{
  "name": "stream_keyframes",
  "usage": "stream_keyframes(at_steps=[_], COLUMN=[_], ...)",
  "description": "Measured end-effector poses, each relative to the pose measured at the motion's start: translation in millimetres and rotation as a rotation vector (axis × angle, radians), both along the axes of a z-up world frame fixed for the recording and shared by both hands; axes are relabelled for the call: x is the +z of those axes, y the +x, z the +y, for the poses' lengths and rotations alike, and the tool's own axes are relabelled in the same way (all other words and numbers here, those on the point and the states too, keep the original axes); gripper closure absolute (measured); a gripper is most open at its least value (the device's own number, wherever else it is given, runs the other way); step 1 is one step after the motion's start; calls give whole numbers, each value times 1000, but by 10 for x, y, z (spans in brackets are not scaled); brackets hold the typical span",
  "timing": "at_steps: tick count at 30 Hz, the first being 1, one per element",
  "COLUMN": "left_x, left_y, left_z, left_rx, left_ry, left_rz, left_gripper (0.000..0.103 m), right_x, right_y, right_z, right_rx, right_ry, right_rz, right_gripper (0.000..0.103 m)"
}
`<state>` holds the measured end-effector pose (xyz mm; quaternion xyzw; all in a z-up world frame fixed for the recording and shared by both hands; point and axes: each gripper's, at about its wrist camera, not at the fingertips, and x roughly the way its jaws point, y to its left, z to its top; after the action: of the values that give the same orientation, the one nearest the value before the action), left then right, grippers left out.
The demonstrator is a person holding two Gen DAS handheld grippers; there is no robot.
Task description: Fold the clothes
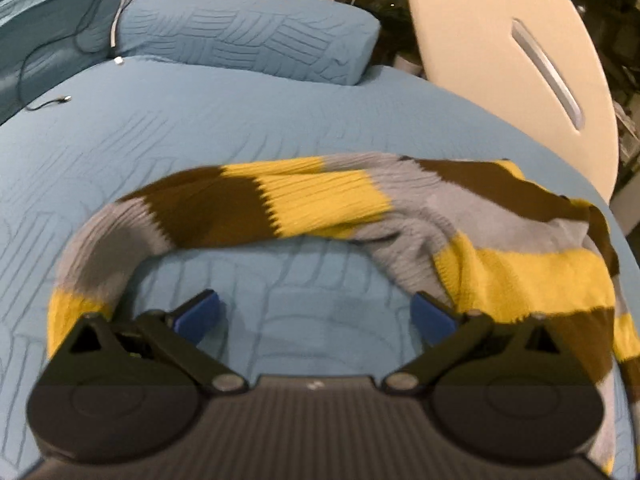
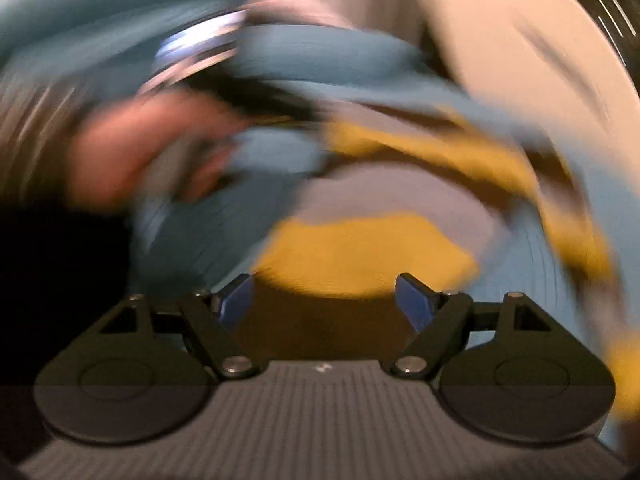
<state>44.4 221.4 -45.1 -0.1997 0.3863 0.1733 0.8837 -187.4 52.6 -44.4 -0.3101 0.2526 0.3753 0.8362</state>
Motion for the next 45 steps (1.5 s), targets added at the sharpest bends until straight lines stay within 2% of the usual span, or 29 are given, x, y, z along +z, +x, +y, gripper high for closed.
stream_keyframes(at_steps=[1, 2, 4, 5, 6, 8, 11, 14, 15, 17, 18, 19, 21, 23, 24, 26, 27, 29, 32, 34, 35, 36, 37, 38, 39, 41, 42, 43, 45], left_x=[19, 38, 54, 54, 53, 64, 112, 160, 161, 149, 135, 122, 140, 197, 187, 110, 81, 49, -74, -50, -23, -17, -24, -31, -11, 82, 272, 330, 655], left_y=[-42, -84, -139, -161, -183, -260, -352, -410, -408, -443, -479, -516, -610, -715, -728, -826, -875, -981, -1035, -1052, -1055, -1034, -994, -954, -960, -957, -952, -935, -928], left_z=[5, 10, 47, 68, 89, 157, 182, 167, 147, 110, 92, 75, 7, -101, -126, -238, -290, -388, -568, -686, -736, -739, -738, -736, -701, -615, -409, -326, 16], left_rx=[-6, -13, -16, -14, -13, -24, -58, -81, -84, -92, -96, -100, -118, -152, -162, -205, -233, -264, -301, -340, -363, -378, -406, -434, -415, -386, -327, -306, -226], left_ry=[-14, -27, -69, -89, -109, -200, -275, -282, -283, -307, -331, -355, -382, -382, -392, -503, -534, -543, -551, -495, -466, -471, -512, -553, -579, -580, -605, -619, -618], left_rz=[-3, -5, -14, -17, -19, -42, -95, -117, -90, -37, -12, 13, 49, 83, 100, 177, 176, 180, 221, 202, 182, 167, 168, 169, 143, 92, -7, -43, -191], left_gripper=[0, 0, 0, 0, 0, 0, 0, 0, 0, 0, 0, 0, 0, 0, 0, 0, 0, 0, 0, 2, 8, 44, 102, 92, 99, 99, 99, 99, 99], right_x=[-102, -152, -145, -142, -138, -39, 142, 323, 383, 504, 564, 602, 650, 658, 615, 467, 367, 191, 68, -14, -55, -97, -138, -179, -220, -302, -298, -266, -175], right_y=[-64, -35, 63, 112, 161, 87, -83, -253, -310, -424, -480, -395, -57, 350, 509, 742, 821, 910, 886, 869, 861, 853, 845, 837, 829, 813, 748, 648, 496], right_z=[133, 191, 249, 278, 307, 330, 352, 374, 381, 395, 403, 321, 50, -414, -596, -849, -944, -1084, -1159, -1208, -1233, -1258, -1283, -1308, -1333, -1382, -1426, -1479, -1528], right_rx=[61, 58, 3, -24, -51, -14, 71, 157, 185, 242, 271, 218, 17, -242, -333, -448, -485, -535, -568, -590, -601, -612, -623, -634, -645, -668, -673, -675, -660], right_ry=[-88, -127, -144, -153, -161, -113, -17, 78, 110, 174, 206, 252, 359, 534, 601, 694, 741, 816, 842, 858, 867, 875, 883, 892, 900, 916, 917, 913, 865], right_rz=[-52, -73, -91, -100, -109, -91, -52, -12, 2, 28, 42, 64, 120, 180, 216, 300, 354, 440, 480, 507, 520, 534, 547, 561, 574, 601, 602, 596, 556], right_gripper=[22, 22, 28, 84, 98, 98, 98, 99, 101, 93, 81, 75, 48, 30, 26, 26, 26, 26, 27, 27, 27, 27, 27, 27, 27, 27, 27, 27, 27])
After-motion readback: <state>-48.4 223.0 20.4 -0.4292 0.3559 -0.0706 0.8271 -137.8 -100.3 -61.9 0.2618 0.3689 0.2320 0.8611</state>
